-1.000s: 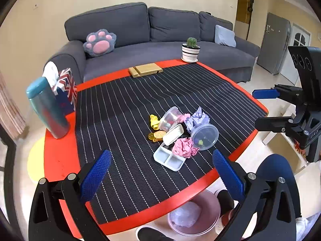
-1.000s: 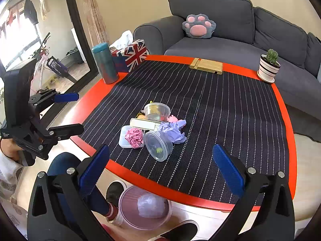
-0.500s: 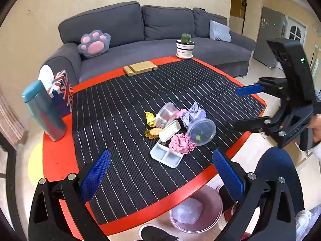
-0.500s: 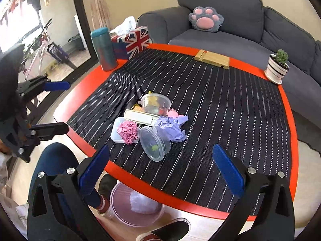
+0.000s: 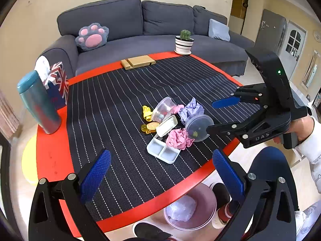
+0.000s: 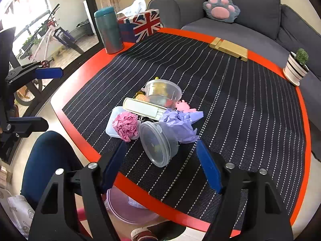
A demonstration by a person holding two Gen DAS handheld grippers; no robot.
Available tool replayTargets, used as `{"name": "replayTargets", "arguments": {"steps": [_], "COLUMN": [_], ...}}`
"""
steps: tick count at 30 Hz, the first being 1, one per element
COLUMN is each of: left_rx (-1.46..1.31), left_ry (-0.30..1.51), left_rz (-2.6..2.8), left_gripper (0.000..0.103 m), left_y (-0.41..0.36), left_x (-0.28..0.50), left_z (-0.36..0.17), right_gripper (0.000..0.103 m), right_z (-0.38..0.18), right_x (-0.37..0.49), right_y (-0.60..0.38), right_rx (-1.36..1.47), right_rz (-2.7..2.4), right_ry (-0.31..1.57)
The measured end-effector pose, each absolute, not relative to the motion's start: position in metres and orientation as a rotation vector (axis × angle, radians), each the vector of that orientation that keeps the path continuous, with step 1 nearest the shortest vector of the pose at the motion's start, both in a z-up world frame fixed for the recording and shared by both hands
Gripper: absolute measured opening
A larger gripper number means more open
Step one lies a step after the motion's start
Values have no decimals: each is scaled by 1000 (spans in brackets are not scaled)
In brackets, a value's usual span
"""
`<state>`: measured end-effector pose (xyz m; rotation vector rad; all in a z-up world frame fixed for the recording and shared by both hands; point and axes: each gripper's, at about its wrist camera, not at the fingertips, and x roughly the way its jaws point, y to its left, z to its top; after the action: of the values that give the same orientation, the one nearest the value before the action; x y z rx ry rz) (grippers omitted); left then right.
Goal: Collect trash
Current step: 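Grasp the clear round lidded plastic container with the right gripper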
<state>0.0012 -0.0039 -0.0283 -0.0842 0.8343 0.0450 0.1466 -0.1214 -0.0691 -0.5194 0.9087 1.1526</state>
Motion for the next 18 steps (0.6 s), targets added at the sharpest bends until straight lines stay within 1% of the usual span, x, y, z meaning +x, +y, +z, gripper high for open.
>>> {"name": "replayTargets", "arguments": {"steps": [2, 3, 5, 6, 8, 9, 18], "left_rx": [-85, -86, -87, -86, -87, -89, -91], "left_ry": [835, 836, 838, 839, 841, 841, 843], "left_rz": [43, 43, 41, 41, 42, 42, 37], "left_gripper": [97, 97, 97, 97, 97, 97, 97], "left_y": [-4, -4, -3, -3, -2, -2, -3], "left_x": [2, 2, 2, 2, 2, 2, 6], "left_z": [-28, -29, -29, -30, -30, -31, -34], "right_gripper": [53, 50, 41, 38, 28, 25, 15], "right_z": [-71, -73, -76, -77, -80, -80, -77], "right_x": [147, 147, 148, 149, 149, 149, 152], "right_y": [-120, -119, -118, -119, -118, -119, -125], "right_rx": [-525, -527, -535, -537, -542, -545, -513], "right_rz": [1155, 1155, 1147, 1145, 1138, 1135, 1131], "right_ry": [912, 915, 920, 922, 926, 925, 913]}}
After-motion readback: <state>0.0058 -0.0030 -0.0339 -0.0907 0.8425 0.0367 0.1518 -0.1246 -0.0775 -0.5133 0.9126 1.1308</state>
